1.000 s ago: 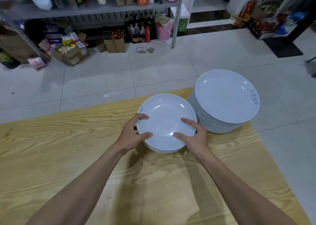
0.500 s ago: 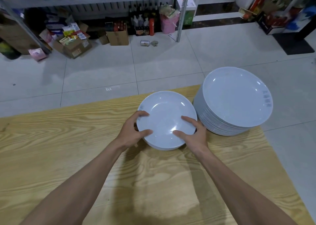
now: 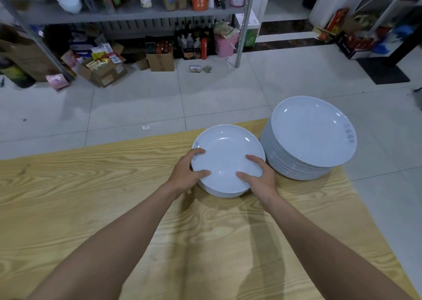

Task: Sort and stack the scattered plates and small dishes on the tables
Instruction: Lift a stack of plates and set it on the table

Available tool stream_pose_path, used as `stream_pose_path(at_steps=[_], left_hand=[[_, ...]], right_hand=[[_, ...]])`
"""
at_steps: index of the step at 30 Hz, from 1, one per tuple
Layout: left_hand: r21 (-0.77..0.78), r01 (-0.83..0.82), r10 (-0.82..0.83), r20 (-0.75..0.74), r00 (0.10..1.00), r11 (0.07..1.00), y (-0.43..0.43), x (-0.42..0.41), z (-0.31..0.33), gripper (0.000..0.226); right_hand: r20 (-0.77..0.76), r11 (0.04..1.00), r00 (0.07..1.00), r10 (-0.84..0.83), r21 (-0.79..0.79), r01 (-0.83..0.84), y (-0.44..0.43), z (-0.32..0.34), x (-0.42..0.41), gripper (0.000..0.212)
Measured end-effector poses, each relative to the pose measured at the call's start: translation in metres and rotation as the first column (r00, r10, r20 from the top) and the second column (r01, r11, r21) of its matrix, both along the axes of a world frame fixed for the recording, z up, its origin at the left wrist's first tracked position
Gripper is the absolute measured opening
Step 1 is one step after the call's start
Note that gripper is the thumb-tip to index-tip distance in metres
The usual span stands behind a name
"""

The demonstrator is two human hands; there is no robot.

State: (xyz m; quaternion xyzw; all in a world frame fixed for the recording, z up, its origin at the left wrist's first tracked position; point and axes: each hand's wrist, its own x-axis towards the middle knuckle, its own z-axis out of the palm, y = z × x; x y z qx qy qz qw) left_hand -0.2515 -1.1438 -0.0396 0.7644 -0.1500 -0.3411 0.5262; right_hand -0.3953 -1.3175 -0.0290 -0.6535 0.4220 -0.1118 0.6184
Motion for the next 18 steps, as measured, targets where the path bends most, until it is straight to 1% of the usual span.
stream_pose_path(at_steps=[2,3,4,5,6,7,8,9,11,14,18], left_hand=[[0.077,0.004,-0.014,0.119,0.993,0.997,0.006,-0.007,0.006,0.053],[0.137,0.03,-0.059,0.207,0.977,0.99,0.011,-0.011,0.011,0.053],[0.214,0.066,-0.129,0.296,0.947,0.975,0.018,-0.016,0.016,0.054],[0.302,0.097,-0.212,0.378,0.901,0.948,0.026,-0.02,0.022,0.057],[0.394,0.111,-0.298,0.454,0.84,0.912,0.034,-0.024,0.028,0.061],[0.476,0.106,-0.376,0.518,0.768,0.873,0.042,-0.028,0.035,0.064],[0.539,0.089,-0.437,0.565,0.7,0.838,0.051,-0.031,0.041,0.065],[0.58,0.069,-0.479,0.594,0.647,0.812,0.061,-0.035,0.049,0.066],[0.618,0.039,-0.514,0.617,0.596,0.785,0.087,-0.042,0.063,0.066],[0.637,0.003,-0.527,0.635,0.565,0.771,0.139,-0.053,0.08,0.067],[0.636,-0.011,-0.53,0.653,0.542,0.772,0.227,-0.07,0.097,0.068]], right_hand=[[-0.044,1.0,0.999,-0.009,0.002,0.009,0.007,0.006,-0.003,0.057],[-0.089,0.998,0.996,0.011,-0.062,-0.017,0.012,0.01,-0.006,0.06],[-0.16,0.981,0.986,0.052,-0.179,-0.08,0.017,0.014,-0.009,0.064],[-0.255,0.931,0.962,0.103,-0.315,-0.183,0.023,0.018,-0.014,0.068],[-0.366,0.844,0.92,0.142,-0.441,-0.306,0.03,0.024,-0.018,0.073],[-0.468,0.732,0.871,0.15,-0.539,-0.416,0.039,0.03,-0.022,0.075],[-0.537,0.622,0.832,0.139,-0.606,-0.495,0.048,0.037,-0.025,0.075],[-0.574,0.539,0.809,0.13,-0.644,-0.543,0.059,0.045,-0.028,0.074],[-0.623,0.446,0.769,0.143,-0.653,-0.612,0.086,0.061,-0.032,0.07],[-0.686,0.325,0.711,0.152,-0.645,-0.692,0.14,0.083,-0.041,0.066],[-0.692,0.233,0.707,0.146,-0.67,-0.705,0.227,0.103,-0.057,0.066]])
